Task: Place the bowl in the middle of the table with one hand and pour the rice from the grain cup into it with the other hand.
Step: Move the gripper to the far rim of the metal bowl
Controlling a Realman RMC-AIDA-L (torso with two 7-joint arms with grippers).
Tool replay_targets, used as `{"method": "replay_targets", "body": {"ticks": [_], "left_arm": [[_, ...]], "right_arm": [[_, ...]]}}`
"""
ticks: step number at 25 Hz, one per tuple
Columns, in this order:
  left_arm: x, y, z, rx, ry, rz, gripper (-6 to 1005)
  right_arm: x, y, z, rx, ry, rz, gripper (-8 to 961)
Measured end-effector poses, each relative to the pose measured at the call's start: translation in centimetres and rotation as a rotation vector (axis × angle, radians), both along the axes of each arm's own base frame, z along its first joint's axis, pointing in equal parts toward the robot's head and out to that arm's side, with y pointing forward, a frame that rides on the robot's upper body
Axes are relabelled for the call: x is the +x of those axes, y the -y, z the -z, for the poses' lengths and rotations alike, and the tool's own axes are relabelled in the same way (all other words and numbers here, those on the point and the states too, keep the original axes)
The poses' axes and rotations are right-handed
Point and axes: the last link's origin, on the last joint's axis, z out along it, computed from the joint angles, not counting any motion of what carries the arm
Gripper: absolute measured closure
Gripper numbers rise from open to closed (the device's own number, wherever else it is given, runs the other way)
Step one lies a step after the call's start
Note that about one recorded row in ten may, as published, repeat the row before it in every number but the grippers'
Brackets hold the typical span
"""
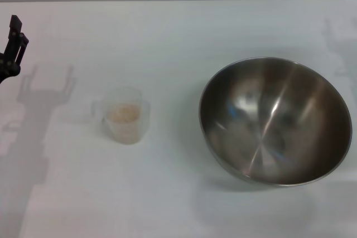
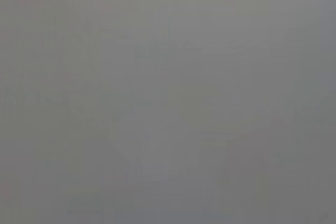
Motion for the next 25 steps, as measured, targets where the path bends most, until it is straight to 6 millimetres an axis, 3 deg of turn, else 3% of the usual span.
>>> {"method": "replay_targets", "body": {"ticks": [7,15,19,24,25], "left_arm": [[-0.1,0.3,-0.3,0.021,0.005,0.002,200],[-0.3,0.5,-0.1,0.018,0.017,-0.014,200],[-0.3,0.5,0.0,0.011,0.026,-0.019,201],[-0.1,0.3,0.1,0.008,0.032,-0.015,201],[-0.1,0.3,0.1,0.008,0.033,-0.014,201]], "right_arm": [[-0.3,-0.2,-0.6,0.038,0.048,-0.010,250],[-0.9,0.4,-0.6,0.161,0.365,0.034,251],[-0.9,0.4,-0.6,0.180,0.427,0.047,251],[-1.8,-1.1,-0.1,0.122,0.402,0.077,251],[-2.7,-2.1,0.2,0.064,0.361,0.093,251]]}}
